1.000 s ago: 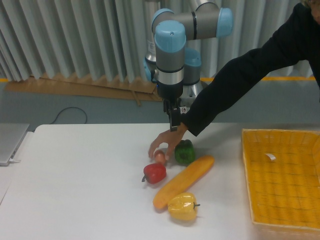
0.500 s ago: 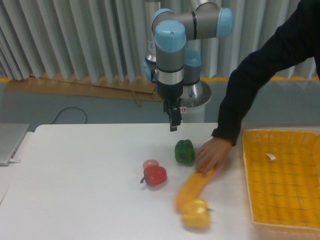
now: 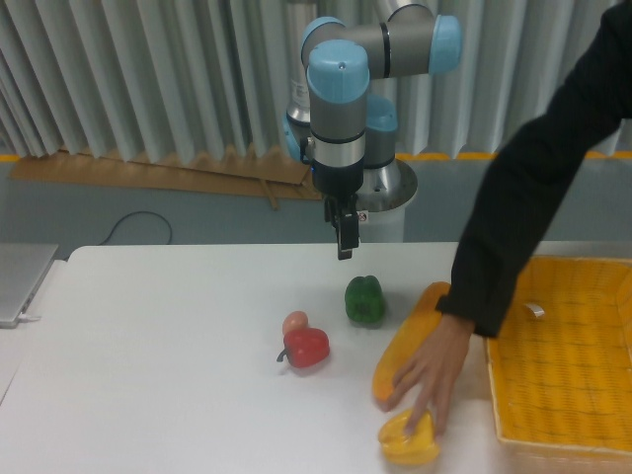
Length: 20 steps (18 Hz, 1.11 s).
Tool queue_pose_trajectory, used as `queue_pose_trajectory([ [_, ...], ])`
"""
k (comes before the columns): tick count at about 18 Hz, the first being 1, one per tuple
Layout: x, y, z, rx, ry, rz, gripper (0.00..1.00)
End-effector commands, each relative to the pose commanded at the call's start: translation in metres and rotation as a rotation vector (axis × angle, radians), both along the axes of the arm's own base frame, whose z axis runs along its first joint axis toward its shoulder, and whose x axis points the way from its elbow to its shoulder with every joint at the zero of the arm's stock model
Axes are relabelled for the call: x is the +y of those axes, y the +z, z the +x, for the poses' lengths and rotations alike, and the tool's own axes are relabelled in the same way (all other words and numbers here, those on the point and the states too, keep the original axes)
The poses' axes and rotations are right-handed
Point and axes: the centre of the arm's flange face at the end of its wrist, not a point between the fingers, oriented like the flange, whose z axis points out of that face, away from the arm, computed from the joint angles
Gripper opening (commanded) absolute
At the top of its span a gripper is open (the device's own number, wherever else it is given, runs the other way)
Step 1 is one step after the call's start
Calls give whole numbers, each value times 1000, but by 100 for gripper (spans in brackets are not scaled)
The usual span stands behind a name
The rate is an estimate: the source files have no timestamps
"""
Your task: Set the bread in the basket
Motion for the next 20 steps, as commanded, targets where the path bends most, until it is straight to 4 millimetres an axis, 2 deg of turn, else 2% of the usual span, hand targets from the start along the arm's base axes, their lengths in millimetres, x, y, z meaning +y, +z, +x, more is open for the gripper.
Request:
queue_pose_trajectory([
  [6,2,-6,-6,2,6,-2,100],
  [12,2,-14,-23,0,31,-7,100],
  [14,-2,-18,-38,-5,55,-10,100],
  [16,-1,-39,-68,-2,90,-13,100],
  [20,-6,-46,-90,11,126,-2,100],
])
